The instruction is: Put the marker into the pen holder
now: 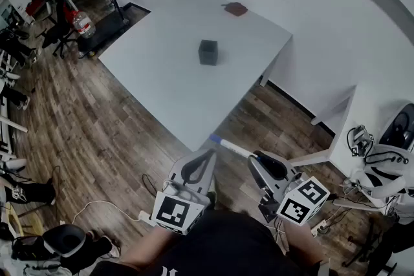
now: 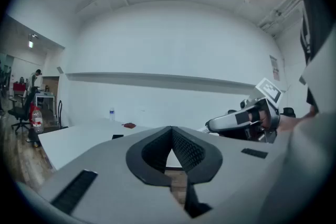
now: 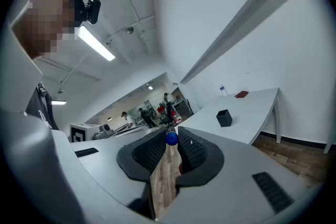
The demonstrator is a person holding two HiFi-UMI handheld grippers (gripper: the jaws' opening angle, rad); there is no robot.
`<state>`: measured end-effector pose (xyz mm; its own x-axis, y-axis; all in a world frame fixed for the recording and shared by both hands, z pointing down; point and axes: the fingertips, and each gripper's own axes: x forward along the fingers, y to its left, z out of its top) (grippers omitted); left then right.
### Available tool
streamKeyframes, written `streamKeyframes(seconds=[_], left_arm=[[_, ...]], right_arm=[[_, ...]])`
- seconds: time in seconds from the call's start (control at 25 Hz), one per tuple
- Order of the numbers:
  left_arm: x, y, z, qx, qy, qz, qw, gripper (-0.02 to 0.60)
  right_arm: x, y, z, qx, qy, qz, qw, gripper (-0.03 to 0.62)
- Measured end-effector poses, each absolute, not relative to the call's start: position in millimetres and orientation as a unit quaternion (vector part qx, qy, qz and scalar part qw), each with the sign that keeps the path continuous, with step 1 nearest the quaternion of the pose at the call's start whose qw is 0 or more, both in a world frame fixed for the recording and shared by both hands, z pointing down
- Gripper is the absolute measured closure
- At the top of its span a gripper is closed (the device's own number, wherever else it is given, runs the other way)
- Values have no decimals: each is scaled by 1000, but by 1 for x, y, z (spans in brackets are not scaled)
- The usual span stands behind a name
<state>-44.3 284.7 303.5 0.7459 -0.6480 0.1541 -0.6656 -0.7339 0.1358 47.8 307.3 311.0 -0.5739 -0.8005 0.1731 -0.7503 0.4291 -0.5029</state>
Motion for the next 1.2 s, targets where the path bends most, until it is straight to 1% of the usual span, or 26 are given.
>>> streamKeyframes(seconds=[0.4, 0.68, 0.96, 1.2], left_arm=[[-54, 168, 310, 936, -336, 62, 87, 575], [-66, 114, 318, 935, -339, 51, 90, 575], [-49, 75, 327, 933, -341, 54, 104, 575], [-27, 26, 345, 924, -363, 55, 103, 575]], right_arm=[[36, 191, 311, -474, 837, -270, 44, 520], [24, 143, 312, -484, 835, -259, 31, 520], [41, 102, 318, -488, 831, -264, 23, 520], [63, 44, 342, -475, 840, -262, 9, 520]])
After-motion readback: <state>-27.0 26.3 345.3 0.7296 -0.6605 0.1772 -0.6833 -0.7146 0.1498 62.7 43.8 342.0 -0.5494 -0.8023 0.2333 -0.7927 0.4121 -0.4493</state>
